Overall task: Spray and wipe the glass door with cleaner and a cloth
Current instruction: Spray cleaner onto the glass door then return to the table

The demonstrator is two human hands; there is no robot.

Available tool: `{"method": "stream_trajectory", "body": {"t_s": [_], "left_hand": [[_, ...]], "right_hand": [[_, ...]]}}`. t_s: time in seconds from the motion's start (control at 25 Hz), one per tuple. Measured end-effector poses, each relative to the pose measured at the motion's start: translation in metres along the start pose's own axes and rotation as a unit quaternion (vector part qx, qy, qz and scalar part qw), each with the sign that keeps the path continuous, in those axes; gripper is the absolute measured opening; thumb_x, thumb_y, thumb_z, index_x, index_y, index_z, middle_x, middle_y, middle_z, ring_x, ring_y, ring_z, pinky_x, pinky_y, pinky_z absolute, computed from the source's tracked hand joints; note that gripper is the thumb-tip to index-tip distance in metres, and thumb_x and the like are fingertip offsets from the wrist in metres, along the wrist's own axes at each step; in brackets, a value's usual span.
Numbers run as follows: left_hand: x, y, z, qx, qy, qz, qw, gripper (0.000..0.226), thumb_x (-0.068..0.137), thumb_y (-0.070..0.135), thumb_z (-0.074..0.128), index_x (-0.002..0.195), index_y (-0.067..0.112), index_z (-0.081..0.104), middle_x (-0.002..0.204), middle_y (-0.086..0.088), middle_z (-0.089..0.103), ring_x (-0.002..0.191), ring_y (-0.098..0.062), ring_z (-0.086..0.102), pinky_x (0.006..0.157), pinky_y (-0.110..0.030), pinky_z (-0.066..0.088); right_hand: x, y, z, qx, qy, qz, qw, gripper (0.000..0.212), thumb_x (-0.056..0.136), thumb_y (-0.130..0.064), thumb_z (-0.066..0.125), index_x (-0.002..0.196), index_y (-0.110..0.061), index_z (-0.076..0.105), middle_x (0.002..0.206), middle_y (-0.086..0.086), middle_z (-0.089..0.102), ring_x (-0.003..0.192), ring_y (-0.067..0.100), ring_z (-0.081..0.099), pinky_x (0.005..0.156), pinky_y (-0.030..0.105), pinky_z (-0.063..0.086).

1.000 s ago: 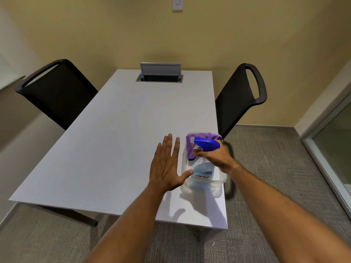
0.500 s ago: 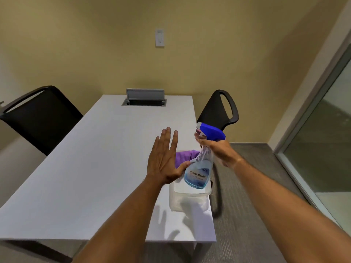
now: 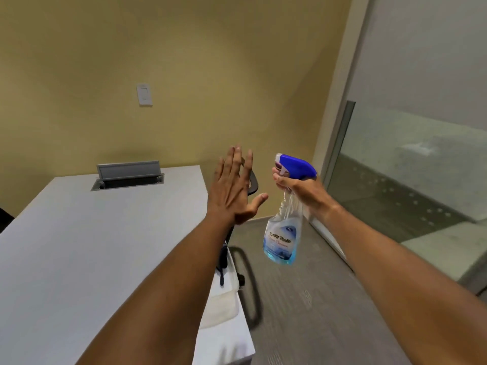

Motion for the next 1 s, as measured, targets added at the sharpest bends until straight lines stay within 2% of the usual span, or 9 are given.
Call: {"method": "stream_trajectory", "body": {"t_s": [0.12,0.32,0.6,0.72,0.8,1.0], "left_hand": [[0.038,0.048,-0.010,-0.007,0.025,0.046,0.999,0.100,0.083,0.074,0.027,0.152,0.013,-0.013,0.161,-0.016,-0.013,0.149,-0.030,-0.012,0.121,-0.044,0.000],[0.090,0.149,-0.018,-0.029,0.054,0.108,0.992,0.100,0.083,0.076,0.020,0.151,0.012,-0.017,0.160,-0.016,-0.016,0.148,-0.029,-0.014,0.121,-0.045,-0.001],[0.142,0.323,-0.022,-0.088,0.093,0.169,0.977,0.097,0.083,0.074,0.018,0.151,0.014,-0.018,0.160,-0.015,-0.018,0.148,-0.026,-0.017,0.122,-0.044,-0.001],[0.164,0.394,-0.021,-0.116,0.103,0.198,0.968,0.097,0.083,0.073,0.021,0.151,0.015,-0.018,0.160,-0.015,-0.019,0.148,-0.027,-0.017,0.122,-0.044,-0.001],[0.174,0.438,-0.018,-0.129,0.103,0.219,0.962,0.098,0.083,0.072,0.023,0.151,0.015,-0.019,0.159,-0.015,-0.020,0.148,-0.027,-0.018,0.122,-0.045,0.000],[0.201,0.542,-0.008,-0.160,0.111,0.274,0.942,0.098,0.084,0.070,0.025,0.150,0.014,-0.021,0.159,-0.016,-0.021,0.147,-0.028,-0.019,0.121,-0.046,-0.001]], "right_hand": [[-0.010,-0.026,-0.054,-0.013,0.068,-0.031,0.997,0.030,0.082,-0.022,0.077,0.110,-0.022,0.067,0.112,0.008,0.072,0.104,0.021,0.069,0.094,0.039,0.055],[-0.036,-0.072,-0.156,-0.025,0.152,-0.077,0.985,0.023,0.082,-0.015,0.077,0.099,-0.022,0.065,0.107,0.010,0.071,0.093,0.015,0.071,0.079,0.034,0.061],[-0.091,-0.096,-0.329,-0.022,0.264,-0.109,0.958,0.032,0.081,-0.012,0.077,0.109,-0.016,0.062,0.112,0.008,0.070,0.103,0.020,0.069,0.086,0.034,0.059],[-0.117,-0.098,-0.400,-0.031,0.311,-0.114,0.943,0.026,0.081,-0.011,0.077,0.097,-0.023,0.061,0.108,0.011,0.071,0.101,0.018,0.069,0.086,0.032,0.059],[-0.135,-0.096,-0.442,-0.049,0.340,-0.108,0.933,0.020,0.082,-0.011,0.075,0.093,-0.021,0.062,0.102,0.014,0.070,0.094,0.018,0.068,0.082,0.028,0.059],[-0.174,-0.091,-0.536,-0.062,0.429,-0.082,0.898,0.033,0.082,-0.015,0.075,0.110,-0.014,0.058,0.102,0.010,0.066,0.091,0.017,0.066,0.086,0.031,0.056]]}}
Point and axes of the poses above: each hand's wrist, its own x-axis towards the middle knuckle, its own z-axis out of the palm, y = z × x, the point moved 5 cm from there along x, towards the middle knuckle
